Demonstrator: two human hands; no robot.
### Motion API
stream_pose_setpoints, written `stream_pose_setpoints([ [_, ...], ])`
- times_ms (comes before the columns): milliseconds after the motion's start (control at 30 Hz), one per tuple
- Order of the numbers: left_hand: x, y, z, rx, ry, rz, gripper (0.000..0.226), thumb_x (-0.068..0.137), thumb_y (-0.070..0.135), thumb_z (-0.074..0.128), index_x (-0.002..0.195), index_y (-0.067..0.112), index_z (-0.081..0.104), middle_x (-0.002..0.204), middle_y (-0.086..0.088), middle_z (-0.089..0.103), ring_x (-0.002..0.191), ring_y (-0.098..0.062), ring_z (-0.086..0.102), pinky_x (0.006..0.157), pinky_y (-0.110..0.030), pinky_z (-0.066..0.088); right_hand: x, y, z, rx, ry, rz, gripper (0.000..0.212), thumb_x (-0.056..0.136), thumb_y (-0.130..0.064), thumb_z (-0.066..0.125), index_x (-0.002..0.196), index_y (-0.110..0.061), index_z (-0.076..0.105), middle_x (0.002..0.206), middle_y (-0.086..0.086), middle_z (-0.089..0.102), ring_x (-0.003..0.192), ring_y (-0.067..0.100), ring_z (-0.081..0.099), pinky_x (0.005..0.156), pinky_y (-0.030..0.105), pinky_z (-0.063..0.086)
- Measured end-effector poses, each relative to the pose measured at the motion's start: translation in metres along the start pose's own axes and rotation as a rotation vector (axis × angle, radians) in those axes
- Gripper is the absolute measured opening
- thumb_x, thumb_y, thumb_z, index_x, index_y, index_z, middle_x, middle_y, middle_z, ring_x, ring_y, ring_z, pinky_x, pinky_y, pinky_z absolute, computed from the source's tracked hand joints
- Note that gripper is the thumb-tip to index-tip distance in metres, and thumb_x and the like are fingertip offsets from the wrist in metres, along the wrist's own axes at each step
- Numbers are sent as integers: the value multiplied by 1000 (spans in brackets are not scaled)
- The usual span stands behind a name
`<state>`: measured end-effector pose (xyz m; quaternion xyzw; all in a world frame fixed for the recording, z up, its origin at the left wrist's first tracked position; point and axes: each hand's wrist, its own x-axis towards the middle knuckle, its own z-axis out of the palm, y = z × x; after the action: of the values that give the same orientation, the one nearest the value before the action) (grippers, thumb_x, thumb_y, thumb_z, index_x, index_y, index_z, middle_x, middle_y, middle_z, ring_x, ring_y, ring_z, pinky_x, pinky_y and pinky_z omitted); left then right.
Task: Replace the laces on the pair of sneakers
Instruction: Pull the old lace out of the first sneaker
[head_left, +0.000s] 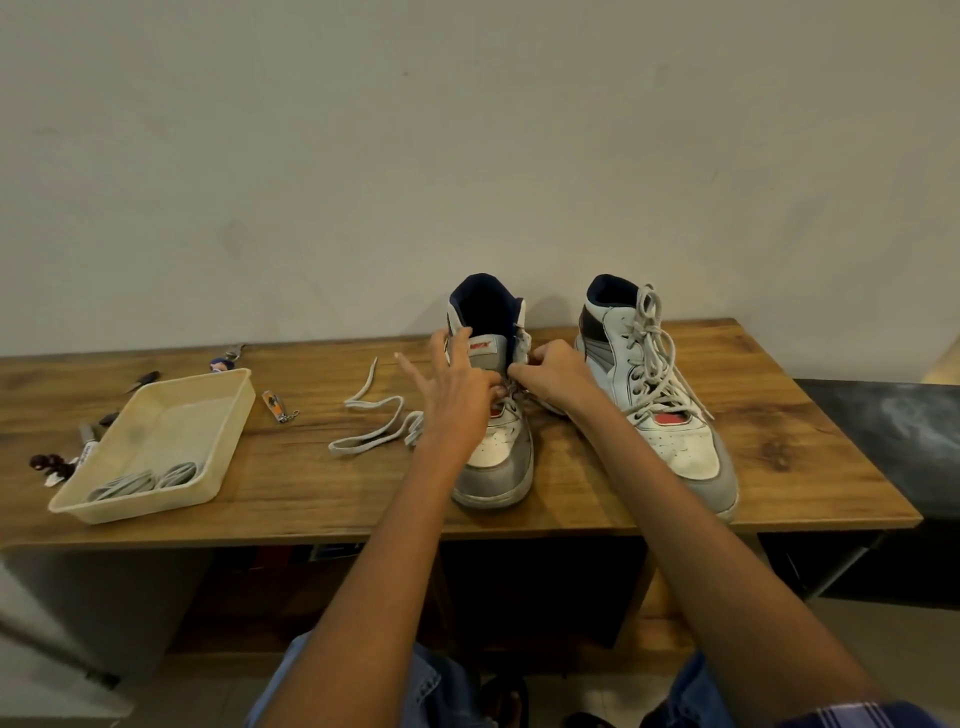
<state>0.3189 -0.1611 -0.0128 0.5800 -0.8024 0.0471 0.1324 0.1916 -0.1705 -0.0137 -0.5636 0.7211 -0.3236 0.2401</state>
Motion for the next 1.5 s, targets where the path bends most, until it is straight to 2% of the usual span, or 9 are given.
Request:
stream_pose_setpoints([
  [167,-1,-1,4,-68,73,30,13,88,34,58,92,28,70,143,-1,30,139,-26,13,108,-64,-6,-1,1,0,23,-3,-7,30,82,-27,61,57,-16,48,55,-3,46,55,12,43,56,28,35],
  [267,0,-6,10,-293,404,31,7,82,18,68,76,17,71,122,-10,50,118,-27,42,107,-65,21,0,0,0,58,-15,3,28,83,-28,60,60,-16,50,57,-2,49,57,13,46,58,30,39],
  [400,3,-8,-10,-1266,652,-327,27,97,8,42,75,11,57,91,-8,59,81,-14,59,79,-36,55,0,-1,-2,30,-33,-1,28,85,-27,60,63,-14,49,57,-2,47,56,13,44,51,26,34],
  [500,4,-3,-22,-1761,523,-560,32,102,10,28,75,12,45,68,-2,48,49,-7,45,46,-17,43,-2,0,0,42,-24,-7,28,85,-28,60,63,-15,48,57,-2,46,57,14,44,53,26,34],
  [733,4,-3,4,-640,59,-9,42,92,36,52,129,18,41,101,1,55,88,-17,58,69,-27,45,-2,0,0,26,-21,-9,29,85,-29,60,63,-14,49,59,-1,47,58,14,45,52,27,34],
  [867,4,-10,1,-289,-28,31,27,92,35,53,108,19,69,108,-3,58,94,-17,54,65,-25,37,-1,0,1,2,-9,-4,28,83,-29,61,61,-15,49,59,-2,47,57,12,44,50,26,32],
  [1200,2,6,8,-527,253,-219,21,95,17,51,88,12,71,107,-2,63,93,-14,54,62,-16,37,0,0,4,14,-6,-12,26,84,-28,59,63,-16,48,60,-3,47,61,15,46,53,27,34],
  [1367,12,-13,-25,-1421,714,-636,29,100,19,39,82,10,58,77,5,59,71,-9,58,71,-26,52,2,0,5,-3,-19,-6,29,86,-30,59,62,-18,48,61,-3,49,62,15,49,53,26,35],
  [1500,5,-5,-28,-1412,457,-366,28,101,20,34,79,14,50,67,-1,54,47,-5,48,44,-18,39,4,0,6,7,-19,-2,27,86,-30,59,64,-17,49,63,-3,51,67,16,51,55,27,38],
])
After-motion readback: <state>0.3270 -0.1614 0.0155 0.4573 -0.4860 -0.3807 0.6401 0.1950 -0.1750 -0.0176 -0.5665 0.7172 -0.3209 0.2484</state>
